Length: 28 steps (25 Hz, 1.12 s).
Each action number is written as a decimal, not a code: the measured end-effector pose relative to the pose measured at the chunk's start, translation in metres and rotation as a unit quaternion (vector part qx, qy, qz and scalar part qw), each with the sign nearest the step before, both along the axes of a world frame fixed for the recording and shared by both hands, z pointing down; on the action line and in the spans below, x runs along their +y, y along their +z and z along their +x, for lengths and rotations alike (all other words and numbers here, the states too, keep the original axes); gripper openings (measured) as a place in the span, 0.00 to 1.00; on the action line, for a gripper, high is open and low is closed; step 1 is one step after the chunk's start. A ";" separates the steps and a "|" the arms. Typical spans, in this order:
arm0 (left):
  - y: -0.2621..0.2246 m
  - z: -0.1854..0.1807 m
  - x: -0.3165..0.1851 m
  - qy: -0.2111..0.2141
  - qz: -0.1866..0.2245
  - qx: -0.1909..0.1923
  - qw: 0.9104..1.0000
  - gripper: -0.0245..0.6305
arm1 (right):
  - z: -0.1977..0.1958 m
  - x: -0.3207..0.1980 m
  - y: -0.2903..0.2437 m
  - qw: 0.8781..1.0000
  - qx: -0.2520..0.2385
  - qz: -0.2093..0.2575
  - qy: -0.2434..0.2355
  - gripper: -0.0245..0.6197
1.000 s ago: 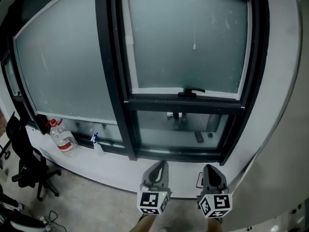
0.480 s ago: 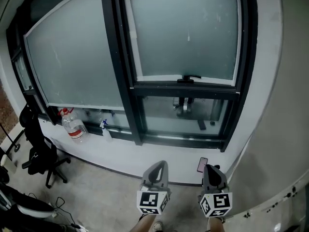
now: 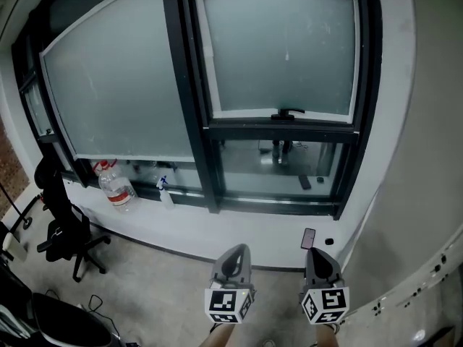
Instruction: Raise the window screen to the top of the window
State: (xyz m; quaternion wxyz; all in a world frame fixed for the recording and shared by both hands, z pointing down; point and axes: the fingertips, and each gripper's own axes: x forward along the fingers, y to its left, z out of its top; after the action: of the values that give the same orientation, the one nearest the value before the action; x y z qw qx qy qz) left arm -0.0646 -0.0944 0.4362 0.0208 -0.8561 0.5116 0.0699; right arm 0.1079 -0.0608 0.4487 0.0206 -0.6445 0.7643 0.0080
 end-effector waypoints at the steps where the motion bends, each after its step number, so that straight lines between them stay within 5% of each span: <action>1: 0.002 -0.008 0.008 0.001 -0.003 0.002 1.000 0.06 | -0.008 0.008 0.000 1.000 0.000 -0.001 0.002 0.05; 15: 0.001 -0.090 0.122 0.005 -0.008 0.016 1.000 0.06 | -0.112 0.127 -0.009 1.000 0.024 0.009 -0.018 0.05; 21: -0.011 -0.099 0.181 -0.011 0.011 0.033 0.999 0.06 | -0.116 0.188 -0.022 0.999 0.023 0.026 -0.024 0.05; 28: -0.003 -0.089 0.307 -0.004 0.015 0.036 0.999 0.06 | -0.103 0.327 -0.006 0.999 0.013 0.031 -0.007 0.05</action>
State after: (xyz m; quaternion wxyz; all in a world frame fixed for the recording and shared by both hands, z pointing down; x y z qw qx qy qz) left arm -0.1533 0.2122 0.4337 0.0155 -0.8505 0.5143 0.1086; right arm 0.0050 0.2665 0.4425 0.0307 -0.6379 0.7684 0.0398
